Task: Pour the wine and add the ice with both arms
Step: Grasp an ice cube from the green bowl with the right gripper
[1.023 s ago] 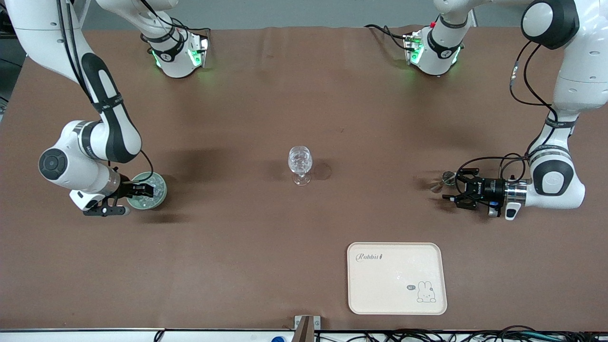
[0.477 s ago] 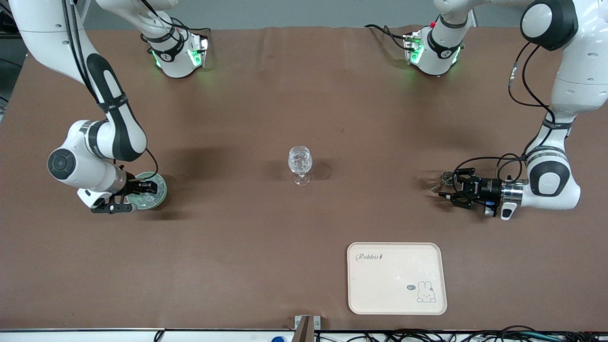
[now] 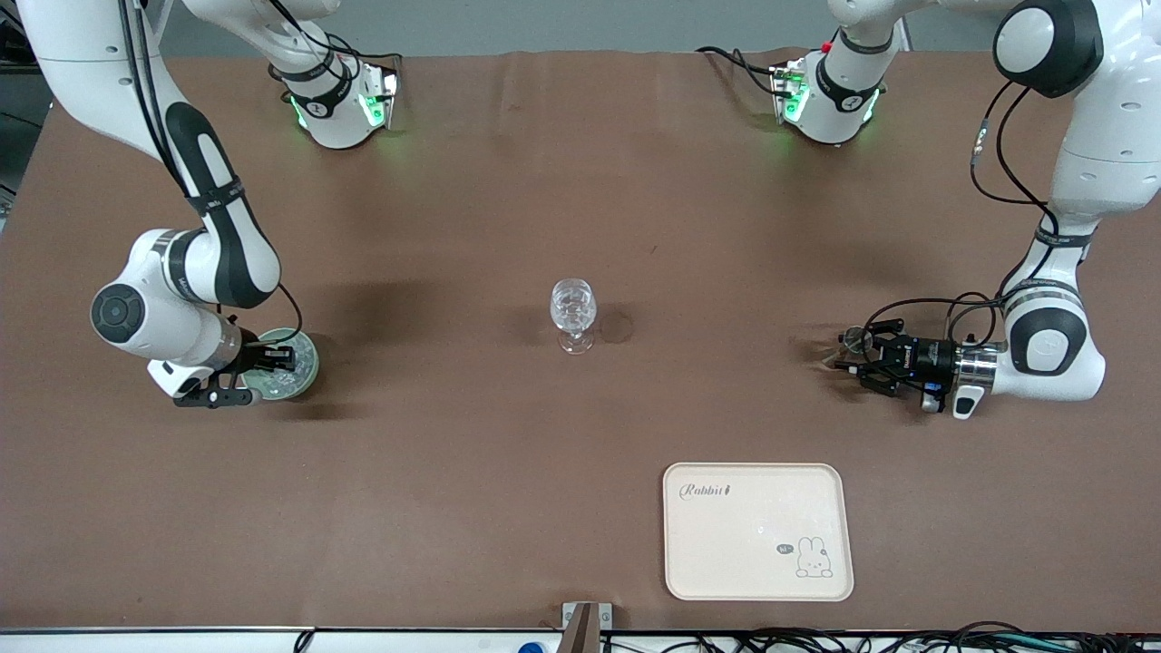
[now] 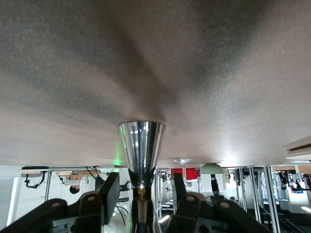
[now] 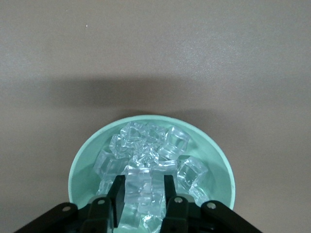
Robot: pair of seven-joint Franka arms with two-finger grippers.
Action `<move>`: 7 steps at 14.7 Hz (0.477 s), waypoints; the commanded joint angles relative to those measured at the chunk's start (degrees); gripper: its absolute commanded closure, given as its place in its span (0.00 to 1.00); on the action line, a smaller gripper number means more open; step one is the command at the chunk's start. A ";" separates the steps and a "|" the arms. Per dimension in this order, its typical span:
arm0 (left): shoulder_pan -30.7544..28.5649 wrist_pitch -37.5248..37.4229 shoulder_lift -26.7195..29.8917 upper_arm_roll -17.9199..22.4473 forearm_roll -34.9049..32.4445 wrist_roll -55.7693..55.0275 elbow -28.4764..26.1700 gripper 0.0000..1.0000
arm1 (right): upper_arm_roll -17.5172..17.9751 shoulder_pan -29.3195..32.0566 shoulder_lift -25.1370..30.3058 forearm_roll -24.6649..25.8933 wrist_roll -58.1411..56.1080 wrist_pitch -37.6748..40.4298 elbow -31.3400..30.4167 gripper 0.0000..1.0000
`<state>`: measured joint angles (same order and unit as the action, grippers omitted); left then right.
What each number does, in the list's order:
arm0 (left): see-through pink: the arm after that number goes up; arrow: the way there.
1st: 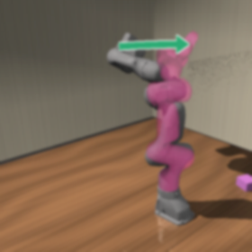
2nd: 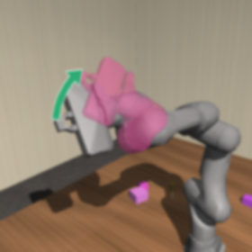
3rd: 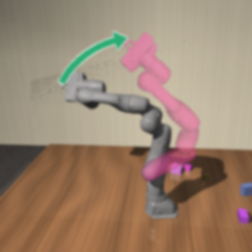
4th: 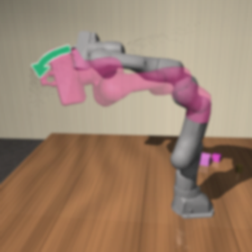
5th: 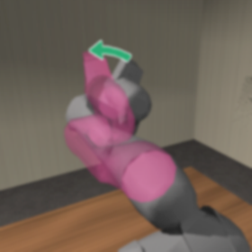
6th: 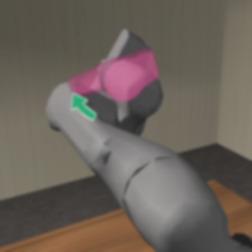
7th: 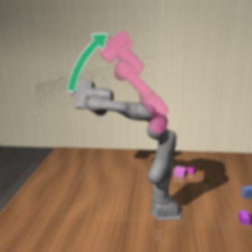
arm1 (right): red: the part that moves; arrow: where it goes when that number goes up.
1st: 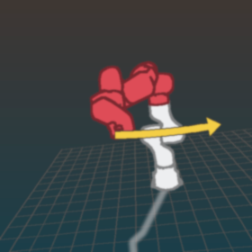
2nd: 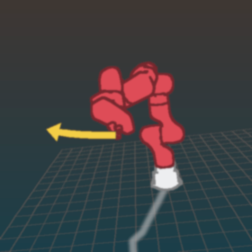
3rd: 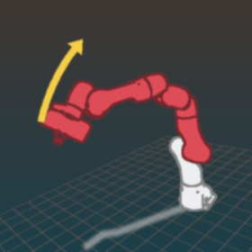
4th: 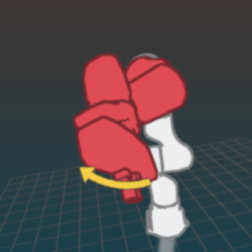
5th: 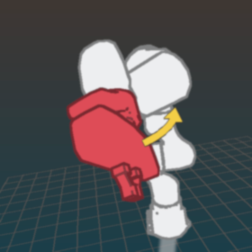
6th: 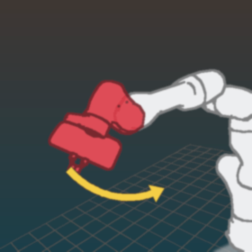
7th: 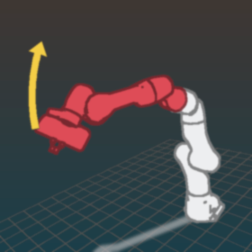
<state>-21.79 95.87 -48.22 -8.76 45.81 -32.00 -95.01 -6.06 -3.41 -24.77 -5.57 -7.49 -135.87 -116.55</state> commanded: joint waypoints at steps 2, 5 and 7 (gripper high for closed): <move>-0.44 -1.48 -0.47 -0.21 0.94 0.27 0.62 0.62 | -0.10 -0.19 0.25 -1.20 0.19 -0.71 -0.17 0.68; -0.44 -1.48 -0.47 -0.12 0.94 0.36 0.71 0.72 | -0.10 -0.19 0.25 -1.29 0.19 -0.72 0.10 0.80; -0.44 -1.48 -0.74 -0.12 0.86 0.18 0.88 0.79 | -0.10 -0.02 0.25 -1.29 0.19 -0.54 0.80 0.82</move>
<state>-21.80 95.42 -48.23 -8.72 45.81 -31.97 -95.01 -6.07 -3.41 -24.77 -5.58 -7.42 -136.41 -116.24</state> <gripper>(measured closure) 0.749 0.749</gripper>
